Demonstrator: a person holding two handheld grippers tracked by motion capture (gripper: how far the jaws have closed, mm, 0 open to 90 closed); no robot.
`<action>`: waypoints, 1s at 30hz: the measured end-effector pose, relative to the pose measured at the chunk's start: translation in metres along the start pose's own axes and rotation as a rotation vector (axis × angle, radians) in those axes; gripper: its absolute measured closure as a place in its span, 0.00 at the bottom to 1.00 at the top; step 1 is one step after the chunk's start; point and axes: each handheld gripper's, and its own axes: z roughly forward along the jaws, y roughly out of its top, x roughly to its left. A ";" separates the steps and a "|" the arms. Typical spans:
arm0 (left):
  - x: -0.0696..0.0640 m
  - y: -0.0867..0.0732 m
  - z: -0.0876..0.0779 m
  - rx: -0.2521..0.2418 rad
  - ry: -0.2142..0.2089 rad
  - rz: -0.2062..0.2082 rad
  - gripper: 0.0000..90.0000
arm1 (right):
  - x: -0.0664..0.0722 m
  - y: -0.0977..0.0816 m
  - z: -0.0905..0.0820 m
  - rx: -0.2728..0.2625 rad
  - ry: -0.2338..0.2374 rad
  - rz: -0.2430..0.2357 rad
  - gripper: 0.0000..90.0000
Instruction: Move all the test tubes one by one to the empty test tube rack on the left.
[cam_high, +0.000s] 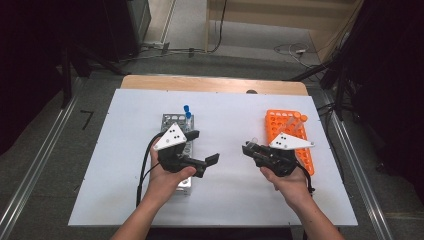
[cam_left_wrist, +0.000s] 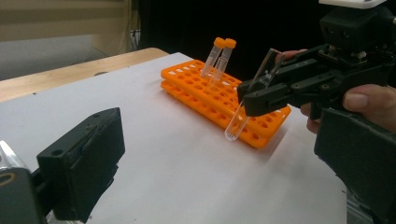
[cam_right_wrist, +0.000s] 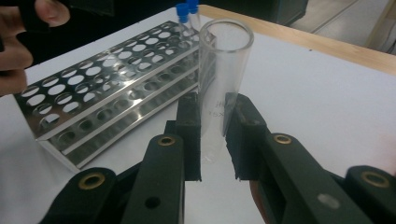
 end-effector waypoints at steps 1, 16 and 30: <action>-0.001 0.000 0.001 0.000 -0.005 0.000 0.03 | 0.002 0.000 0.001 0.001 0.005 -0.005 0.82; -0.015 0.002 0.014 0.002 -0.090 0.032 0.28 | 0.031 0.001 0.015 0.027 0.092 -0.071 0.82; -0.025 -0.002 0.026 0.038 -0.151 0.089 0.65 | 0.043 0.001 0.020 0.050 0.143 -0.098 0.82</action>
